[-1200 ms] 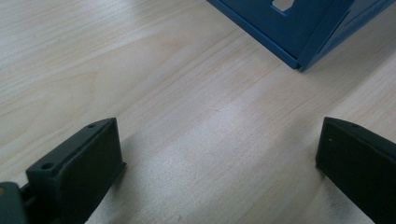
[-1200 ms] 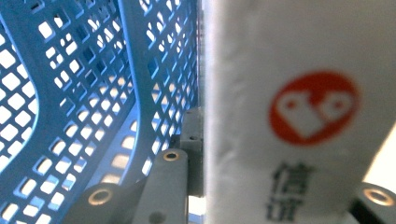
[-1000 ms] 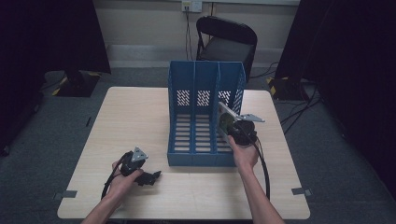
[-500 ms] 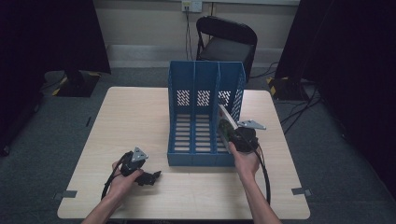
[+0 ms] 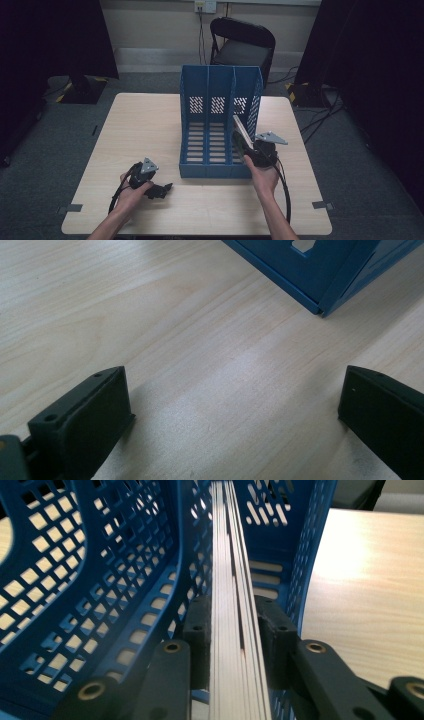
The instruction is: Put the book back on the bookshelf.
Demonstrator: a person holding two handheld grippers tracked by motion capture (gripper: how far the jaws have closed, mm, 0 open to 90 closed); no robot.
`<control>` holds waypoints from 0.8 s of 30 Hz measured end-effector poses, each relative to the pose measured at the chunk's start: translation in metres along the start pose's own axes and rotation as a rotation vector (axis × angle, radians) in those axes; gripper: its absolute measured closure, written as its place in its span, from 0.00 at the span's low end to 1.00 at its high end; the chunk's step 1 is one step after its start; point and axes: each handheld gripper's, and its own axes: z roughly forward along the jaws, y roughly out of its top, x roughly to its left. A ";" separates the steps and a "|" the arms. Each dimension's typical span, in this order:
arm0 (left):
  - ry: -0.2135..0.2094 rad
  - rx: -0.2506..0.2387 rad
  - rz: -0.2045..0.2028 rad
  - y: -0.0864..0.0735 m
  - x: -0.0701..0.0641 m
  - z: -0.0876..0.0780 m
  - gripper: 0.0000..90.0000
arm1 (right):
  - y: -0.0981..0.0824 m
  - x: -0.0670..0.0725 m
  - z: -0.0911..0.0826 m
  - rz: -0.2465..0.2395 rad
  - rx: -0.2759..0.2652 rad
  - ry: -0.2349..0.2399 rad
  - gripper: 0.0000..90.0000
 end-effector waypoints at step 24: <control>-0.001 0.002 0.002 0.001 0.000 0.000 0.00 | -0.011 -0.008 -0.011 -0.001 -0.060 0.043 0.75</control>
